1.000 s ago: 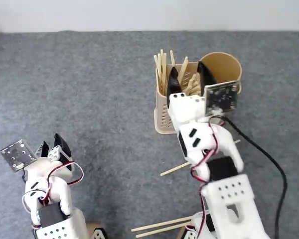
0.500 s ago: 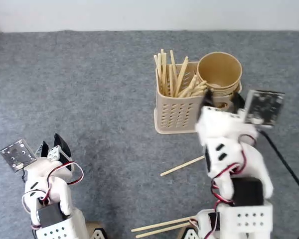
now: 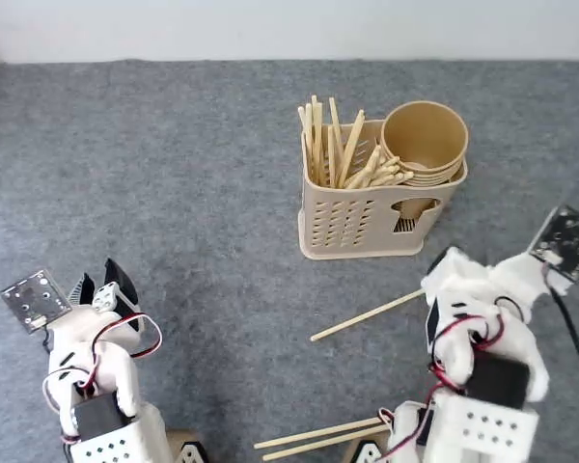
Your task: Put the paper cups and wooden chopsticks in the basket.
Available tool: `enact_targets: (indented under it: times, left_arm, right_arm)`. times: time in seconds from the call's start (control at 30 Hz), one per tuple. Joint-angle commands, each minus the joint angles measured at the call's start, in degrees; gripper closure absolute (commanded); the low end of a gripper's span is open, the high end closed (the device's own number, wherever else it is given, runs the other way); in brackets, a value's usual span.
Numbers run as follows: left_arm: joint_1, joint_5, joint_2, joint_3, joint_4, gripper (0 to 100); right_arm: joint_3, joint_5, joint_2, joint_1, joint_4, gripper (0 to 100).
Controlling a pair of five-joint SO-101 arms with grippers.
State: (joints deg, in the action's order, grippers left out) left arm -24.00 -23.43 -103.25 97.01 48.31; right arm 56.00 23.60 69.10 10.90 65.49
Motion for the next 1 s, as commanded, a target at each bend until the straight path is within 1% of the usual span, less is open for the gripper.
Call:
enact_targets:
  times: [0.0, 0.13, 0.33, 0.67, 0.83, 0.97]
  left_arm:
    - [0.0, 0.6, -1.1, -0.6, 0.1, 86]
    - [0.1, 0.6, -1.1, -0.6, 0.1, 86]
    - [0.1, 0.6, -1.1, -0.6, 0.0, 86]
    - [0.1, 0.6, -1.1, -0.6, 0.0, 86]
    - [0.3, 0.6, -1.1, -0.6, 0.0, 86]
    - [2.2, 0.7, -1.1, -0.6, 0.9, 86]
  right_arm:
    - [5.5, 0.4, -1.5, 1.1, -5.8, 76.5]
    - [10.5, 0.3, -4.4, 3.1, -16.3, 76.8]
    - [10.7, 0.4, -13.9, 3.6, -21.5, 76.8]
    - [10.7, 0.4, -33.5, 3.7, -38.3, 76.8]
    - [10.2, 0.5, -41.1, 3.7, -44.0, 76.8]
    - [5.8, 2.5, -47.9, 3.7, -43.2, 76.8]
